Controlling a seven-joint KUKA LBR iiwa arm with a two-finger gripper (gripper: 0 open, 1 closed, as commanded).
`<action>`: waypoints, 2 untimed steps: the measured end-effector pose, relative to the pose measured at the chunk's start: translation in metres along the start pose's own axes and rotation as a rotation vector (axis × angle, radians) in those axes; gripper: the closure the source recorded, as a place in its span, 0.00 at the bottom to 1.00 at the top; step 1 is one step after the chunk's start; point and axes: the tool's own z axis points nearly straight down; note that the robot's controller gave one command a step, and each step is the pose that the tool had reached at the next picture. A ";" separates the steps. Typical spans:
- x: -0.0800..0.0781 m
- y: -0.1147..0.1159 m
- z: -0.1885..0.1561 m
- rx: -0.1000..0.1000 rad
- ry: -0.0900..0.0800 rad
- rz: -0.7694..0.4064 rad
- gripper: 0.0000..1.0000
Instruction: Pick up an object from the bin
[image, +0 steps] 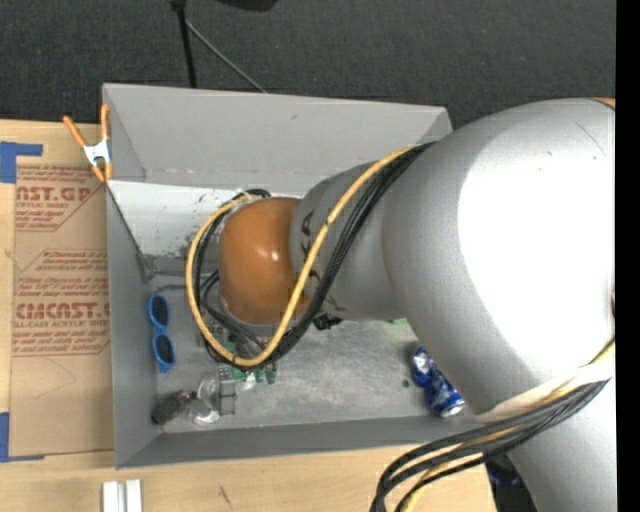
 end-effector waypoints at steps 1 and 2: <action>0.015 0.048 -0.008 -0.004 -0.007 -0.007 0.00; 0.014 0.044 -0.008 -0.001 -0.003 -0.003 1.00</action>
Offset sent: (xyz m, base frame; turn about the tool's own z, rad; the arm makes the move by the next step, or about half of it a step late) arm -0.0172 0.0420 0.0081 -0.0016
